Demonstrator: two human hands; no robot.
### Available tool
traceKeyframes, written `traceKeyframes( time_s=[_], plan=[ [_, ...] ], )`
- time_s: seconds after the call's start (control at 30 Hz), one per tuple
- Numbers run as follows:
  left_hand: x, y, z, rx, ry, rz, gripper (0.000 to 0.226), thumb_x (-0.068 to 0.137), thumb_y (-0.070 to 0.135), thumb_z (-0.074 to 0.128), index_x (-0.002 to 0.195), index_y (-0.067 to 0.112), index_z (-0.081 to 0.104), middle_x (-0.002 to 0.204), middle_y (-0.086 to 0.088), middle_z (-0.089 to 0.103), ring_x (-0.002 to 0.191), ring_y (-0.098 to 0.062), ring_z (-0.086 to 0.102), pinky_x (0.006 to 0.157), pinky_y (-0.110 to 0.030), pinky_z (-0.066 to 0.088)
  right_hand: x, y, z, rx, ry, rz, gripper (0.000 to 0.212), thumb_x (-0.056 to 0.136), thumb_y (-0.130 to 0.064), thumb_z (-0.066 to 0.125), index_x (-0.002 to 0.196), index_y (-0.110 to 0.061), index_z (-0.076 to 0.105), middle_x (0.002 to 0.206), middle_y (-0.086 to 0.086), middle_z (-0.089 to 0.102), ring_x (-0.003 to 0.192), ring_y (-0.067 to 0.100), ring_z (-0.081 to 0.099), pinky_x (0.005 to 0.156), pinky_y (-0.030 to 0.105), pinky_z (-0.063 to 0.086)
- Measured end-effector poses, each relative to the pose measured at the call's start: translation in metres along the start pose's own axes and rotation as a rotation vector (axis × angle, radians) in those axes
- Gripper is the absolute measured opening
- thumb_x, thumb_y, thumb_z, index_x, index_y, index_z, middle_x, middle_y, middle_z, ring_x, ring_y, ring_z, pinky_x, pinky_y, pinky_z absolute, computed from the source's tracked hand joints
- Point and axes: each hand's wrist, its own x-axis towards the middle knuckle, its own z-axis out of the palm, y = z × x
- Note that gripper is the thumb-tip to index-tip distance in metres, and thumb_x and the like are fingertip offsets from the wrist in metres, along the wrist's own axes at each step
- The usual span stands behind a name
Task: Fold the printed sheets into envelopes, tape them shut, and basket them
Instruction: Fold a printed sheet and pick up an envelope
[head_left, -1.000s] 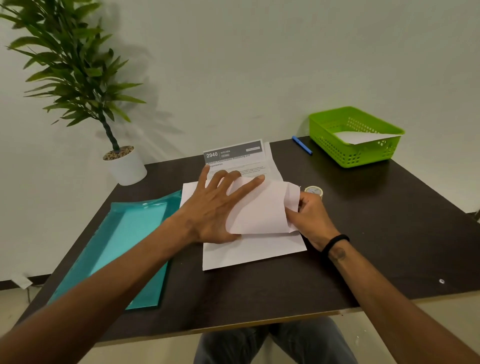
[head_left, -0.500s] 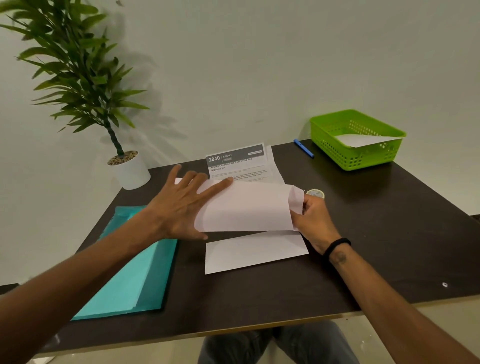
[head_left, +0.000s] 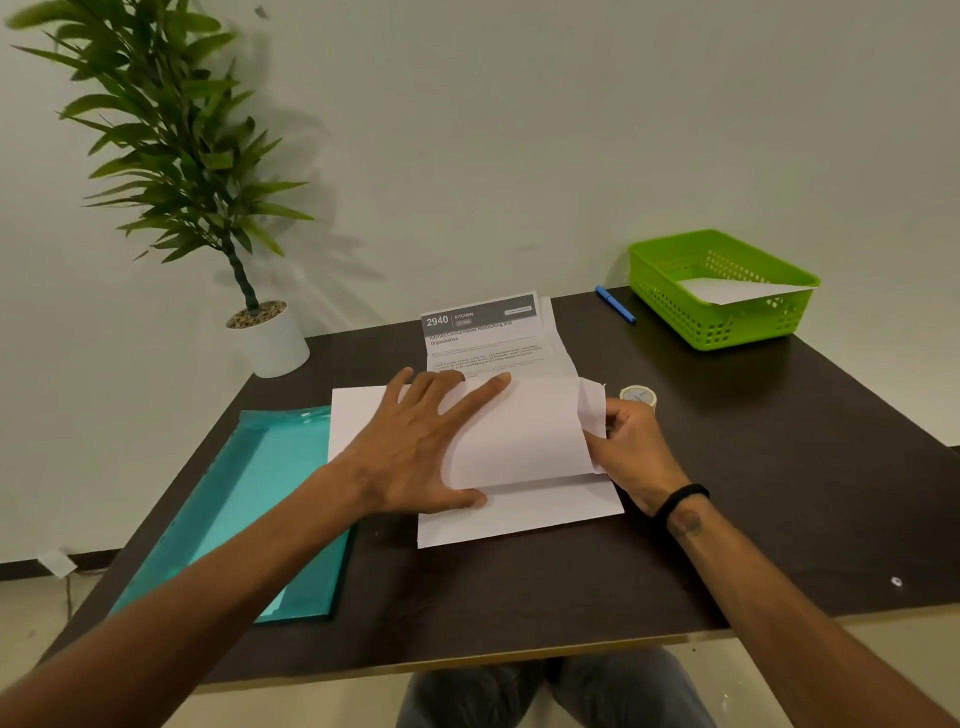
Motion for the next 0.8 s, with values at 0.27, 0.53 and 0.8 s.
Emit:
traceKeyframes(
  time_s=[0.27,0.53,0.8],
  plan=[
    [-0.016,-0.034,0.007,0.023,0.207,-0.075,0.123,0.07,0.073,0.076,0.164,0.036,0.005,0.148,-0.008,0.037,0.132,-0.026,0.033,0.12,-0.053,0.025,-0.01,-0.022,0.002,0.083,0.142,-0.045,0.039,0.089,-0.05,0.07,0.1,-0.012,0.075,0.086,0.005,0.078,0.076,0.02,0.074,0.073,0.038,0.063],
    [-0.057,-0.082,0.0,0.012,0.153,-0.21,0.125,0.063,0.071,0.078,0.161,0.046,0.004,0.151,-0.007,0.036,0.136,-0.028,0.032,0.122,-0.066,0.018,-0.036,-0.022,-0.022,-0.806,-0.263,-0.057,0.095,0.06,-0.084,0.072,0.143,-0.041,0.053,0.141,-0.016,0.048,0.131,0.005,0.042,0.112,0.031,0.036],
    [-0.074,-0.096,0.008,-0.107,0.247,-0.266,0.119,0.067,0.083,0.07,0.16,0.047,0.005,0.157,-0.009,0.032,0.137,-0.032,0.036,0.116,-0.063,0.031,-0.021,-0.036,-0.01,-1.092,-0.402,-0.001,0.082,0.057,-0.087,0.075,0.123,-0.041,0.055,0.123,-0.012,0.052,0.117,0.013,0.044,0.101,0.035,0.038]
  ],
)
